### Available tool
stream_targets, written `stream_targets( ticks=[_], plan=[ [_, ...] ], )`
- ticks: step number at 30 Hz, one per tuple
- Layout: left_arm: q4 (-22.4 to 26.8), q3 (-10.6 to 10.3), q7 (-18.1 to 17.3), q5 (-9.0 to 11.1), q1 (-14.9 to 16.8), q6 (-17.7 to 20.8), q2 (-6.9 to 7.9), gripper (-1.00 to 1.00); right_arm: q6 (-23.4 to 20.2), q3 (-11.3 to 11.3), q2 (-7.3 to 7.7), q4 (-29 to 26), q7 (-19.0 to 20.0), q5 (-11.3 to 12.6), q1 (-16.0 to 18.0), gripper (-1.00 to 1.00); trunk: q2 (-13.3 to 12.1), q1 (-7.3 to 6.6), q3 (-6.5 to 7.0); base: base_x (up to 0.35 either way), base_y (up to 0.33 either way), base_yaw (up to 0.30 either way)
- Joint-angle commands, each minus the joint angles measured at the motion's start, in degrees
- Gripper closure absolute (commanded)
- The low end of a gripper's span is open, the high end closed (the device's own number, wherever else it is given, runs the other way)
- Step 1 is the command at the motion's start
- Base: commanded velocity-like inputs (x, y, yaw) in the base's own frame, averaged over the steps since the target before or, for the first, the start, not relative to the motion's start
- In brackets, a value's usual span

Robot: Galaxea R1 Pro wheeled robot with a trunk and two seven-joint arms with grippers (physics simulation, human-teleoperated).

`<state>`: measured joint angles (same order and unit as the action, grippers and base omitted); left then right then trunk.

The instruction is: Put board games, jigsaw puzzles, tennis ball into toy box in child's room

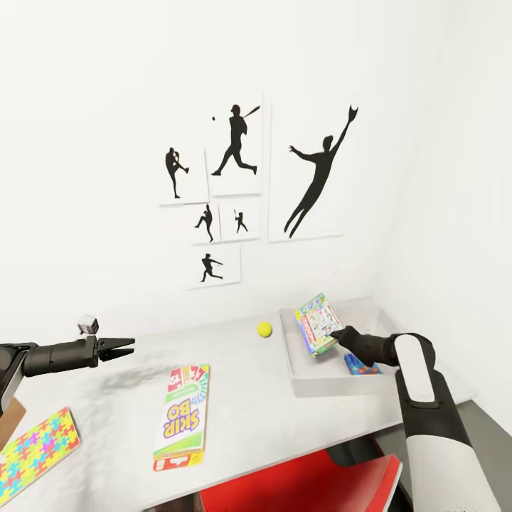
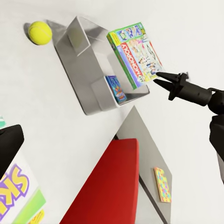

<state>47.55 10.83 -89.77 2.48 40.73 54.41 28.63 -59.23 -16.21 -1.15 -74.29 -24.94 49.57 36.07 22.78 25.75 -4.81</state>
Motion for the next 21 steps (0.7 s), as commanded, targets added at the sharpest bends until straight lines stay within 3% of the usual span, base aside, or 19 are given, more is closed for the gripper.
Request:
stream_targets(
  ticks=[1,21],
  plan=[
    [0.0,0.0,-0.2,0.0,0.0,0.6,0.02,-1.00,-0.1,-0.1,-0.04,0.0,-0.7,0.8,0.1,1.00,0.1,0.03,-0.23,0.000,0.000,0.000],
    [0.0,-0.1,-0.2,0.0,0.0,0.6,0.02,-1.00,0.2,-0.1,-0.08,6.2,-2.4,0.6,3.7,1.00,0.1,0.03,-2.07,0.000,0.000,0.000]
  ],
)
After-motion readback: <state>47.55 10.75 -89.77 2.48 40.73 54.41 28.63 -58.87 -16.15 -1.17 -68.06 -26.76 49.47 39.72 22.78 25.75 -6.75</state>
